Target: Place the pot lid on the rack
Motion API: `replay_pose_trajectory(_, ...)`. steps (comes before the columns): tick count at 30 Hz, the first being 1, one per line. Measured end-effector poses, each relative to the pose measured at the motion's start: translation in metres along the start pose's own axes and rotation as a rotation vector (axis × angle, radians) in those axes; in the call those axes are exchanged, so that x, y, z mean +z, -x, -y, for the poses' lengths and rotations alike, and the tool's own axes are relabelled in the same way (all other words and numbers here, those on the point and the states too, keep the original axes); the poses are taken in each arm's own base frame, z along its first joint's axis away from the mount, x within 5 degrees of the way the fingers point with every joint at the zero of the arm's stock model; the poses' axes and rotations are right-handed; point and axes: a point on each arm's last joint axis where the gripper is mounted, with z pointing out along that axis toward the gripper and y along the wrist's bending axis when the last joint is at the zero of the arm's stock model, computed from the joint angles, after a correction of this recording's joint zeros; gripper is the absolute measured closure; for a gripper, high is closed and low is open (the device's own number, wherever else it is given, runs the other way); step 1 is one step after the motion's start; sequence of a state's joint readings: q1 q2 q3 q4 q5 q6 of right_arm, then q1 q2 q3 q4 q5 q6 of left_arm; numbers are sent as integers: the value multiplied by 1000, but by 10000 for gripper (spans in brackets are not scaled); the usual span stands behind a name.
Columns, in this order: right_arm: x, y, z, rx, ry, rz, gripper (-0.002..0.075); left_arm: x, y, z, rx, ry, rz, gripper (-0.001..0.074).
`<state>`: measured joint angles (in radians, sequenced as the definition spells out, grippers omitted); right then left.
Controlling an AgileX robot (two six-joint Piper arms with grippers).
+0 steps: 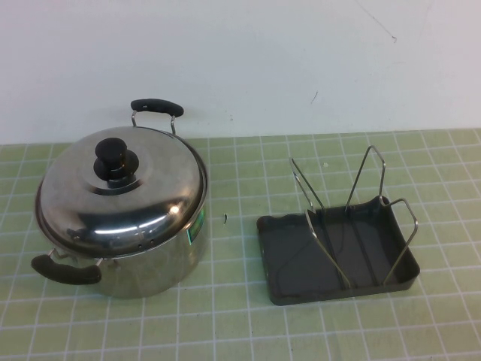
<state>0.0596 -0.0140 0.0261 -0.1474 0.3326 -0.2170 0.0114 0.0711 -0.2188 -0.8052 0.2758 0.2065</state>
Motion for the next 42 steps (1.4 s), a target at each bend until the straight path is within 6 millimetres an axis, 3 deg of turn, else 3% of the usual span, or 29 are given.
replay_pose_trajectory(3,0,0,0,3,0,0,727,10,33,16,249,25,-1,725)
replay_pose_trajectory(6,0,0,0,3,0,0,727,32,55,19,371,77,-22,647)
replay_pose_trajectory(9,0,0,0,9,0,0,727,57,63,15,462,129,-55,499)
replay_pose_trajectory(13,0,0,0,9,0,-2,727,87,60,13,427,112,-50,270)
replay_pose_trajectory(16,0,0,0,9,0,-2,727,106,56,19,444,35,-19,177)
replay_pose_trajectory(20,0,0,0,9,0,-2,727,135,44,20,493,-50,-14,150)
replay_pose_trajectory(34,0,0,0,9,0,-2,727,231,-8,-7,470,-101,-70,143)
replay_pose_trajectory(42,0,0,0,9,0,-2,727,256,-28,-24,420,-51,-108,166)
